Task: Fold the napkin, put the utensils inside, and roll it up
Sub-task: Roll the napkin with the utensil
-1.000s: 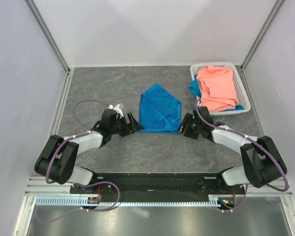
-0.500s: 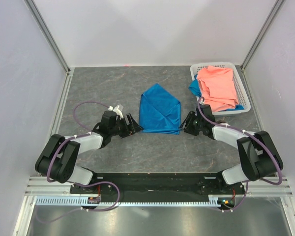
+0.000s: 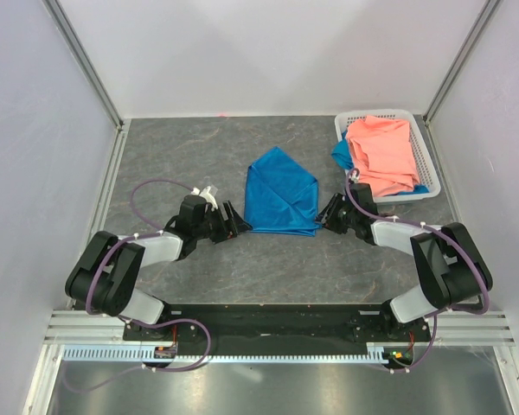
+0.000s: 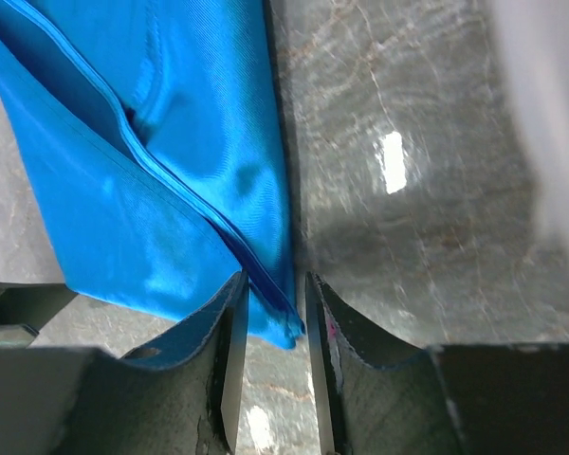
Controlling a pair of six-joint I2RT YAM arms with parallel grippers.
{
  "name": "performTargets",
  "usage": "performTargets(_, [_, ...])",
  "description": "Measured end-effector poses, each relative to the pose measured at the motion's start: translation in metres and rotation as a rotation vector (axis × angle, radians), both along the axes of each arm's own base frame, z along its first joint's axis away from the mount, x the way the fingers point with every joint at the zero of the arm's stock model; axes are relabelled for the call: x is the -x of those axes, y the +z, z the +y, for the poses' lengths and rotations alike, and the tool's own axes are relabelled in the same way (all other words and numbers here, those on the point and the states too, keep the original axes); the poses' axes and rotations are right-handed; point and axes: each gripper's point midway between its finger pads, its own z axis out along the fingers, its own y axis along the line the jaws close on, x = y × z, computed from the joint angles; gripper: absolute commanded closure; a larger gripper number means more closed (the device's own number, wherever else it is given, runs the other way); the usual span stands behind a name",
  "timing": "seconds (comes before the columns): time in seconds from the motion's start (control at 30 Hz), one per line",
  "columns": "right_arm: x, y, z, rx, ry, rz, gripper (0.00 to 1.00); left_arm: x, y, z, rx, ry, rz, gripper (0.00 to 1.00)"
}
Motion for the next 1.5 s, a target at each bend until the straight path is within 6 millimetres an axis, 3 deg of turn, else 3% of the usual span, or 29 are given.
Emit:
performTargets(0.5, [-0.004, 0.000, 0.014, -0.022, 0.017, -0.066, 0.69, -0.001, -0.001, 0.000, 0.000, 0.002, -0.004, 0.23])
performTargets(0.67, [-0.005, -0.002, 0.013, -0.011, 0.012, -0.070, 0.74, -0.002, -0.004, 0.003, -0.018, 0.017, 0.000, 0.30])
performTargets(0.9, [-0.006, -0.003, 0.012, 0.000, 0.006, -0.069, 0.74, -0.005, -0.009, 0.008, -0.045, 0.038, 0.003, 0.42])
performTargets(1.17, [-0.004, -0.003, 0.012, 0.008, 0.005, -0.058, 0.74, -0.017, -0.013, 0.001, -0.033, 0.032, -0.009, 0.49])
performTargets(1.5, [0.002, -0.002, 0.011, 0.018, 0.012, -0.036, 0.70, -0.024, -0.022, -0.002, -0.028, 0.036, 0.001, 0.81])
